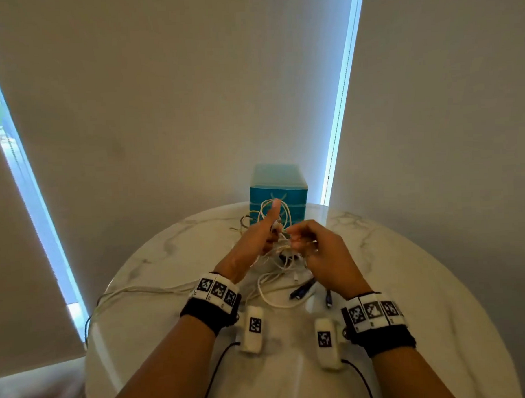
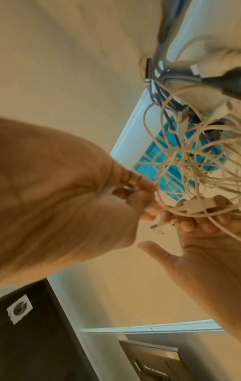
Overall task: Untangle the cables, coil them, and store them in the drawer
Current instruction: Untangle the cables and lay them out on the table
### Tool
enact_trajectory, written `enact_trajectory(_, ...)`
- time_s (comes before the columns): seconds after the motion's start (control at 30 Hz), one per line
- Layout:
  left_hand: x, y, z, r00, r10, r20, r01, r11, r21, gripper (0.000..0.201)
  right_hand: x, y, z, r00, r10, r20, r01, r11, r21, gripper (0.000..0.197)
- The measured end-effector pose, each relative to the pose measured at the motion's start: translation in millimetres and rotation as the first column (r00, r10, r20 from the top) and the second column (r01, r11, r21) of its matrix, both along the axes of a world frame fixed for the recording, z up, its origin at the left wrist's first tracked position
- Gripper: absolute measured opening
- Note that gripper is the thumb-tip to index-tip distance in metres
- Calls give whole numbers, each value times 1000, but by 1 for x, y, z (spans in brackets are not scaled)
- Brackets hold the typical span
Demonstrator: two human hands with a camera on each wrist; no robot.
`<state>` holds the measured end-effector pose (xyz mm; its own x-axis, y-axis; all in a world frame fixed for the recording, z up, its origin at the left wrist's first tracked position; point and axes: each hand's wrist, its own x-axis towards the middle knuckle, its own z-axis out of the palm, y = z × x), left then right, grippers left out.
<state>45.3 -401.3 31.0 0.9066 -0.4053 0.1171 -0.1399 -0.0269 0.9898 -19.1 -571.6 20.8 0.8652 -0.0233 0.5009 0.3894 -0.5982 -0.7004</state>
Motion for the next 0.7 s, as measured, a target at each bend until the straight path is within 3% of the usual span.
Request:
enact_trajectory(0.1, 0, 6, -9, 990, -37, 136, 13, 985, 172, 50, -1, -3, 7, 968, -143, 204, 86, 961, 264, 22)
enact_trajectory(0.2, 4, 15, -17, 977, -107, 184, 53, 958, 280, 27, -1, -7, 7, 936, -263, 233, 124, 868, 481, 15)
enact_trajectory(0.27, 2, 19, -17, 976, -82, 201, 29, 967, 254, 23, -2, -9, 5, 938, -281, 205, 114, 806, 580, 15)
enact_trajectory(0.43, -4, 23, -11, 978, 99, 181, -107, 994, 36, 38, -3, -3, 0, 975, -198, 102, 62, 682, 729, 20)
enact_trajectory(0.5, -8, 19, -6, 975, 99, 197, -94, 995, -35, 31, -4, 9, -1, 988, -134, 80, 35, 691, 722, 20)
enact_trajectory(0.7, -9, 17, -2, 960, 200, 194, -144, 952, -268, 24, -4, 21, -9, 999, 21, 38, -38, 852, 521, 24)
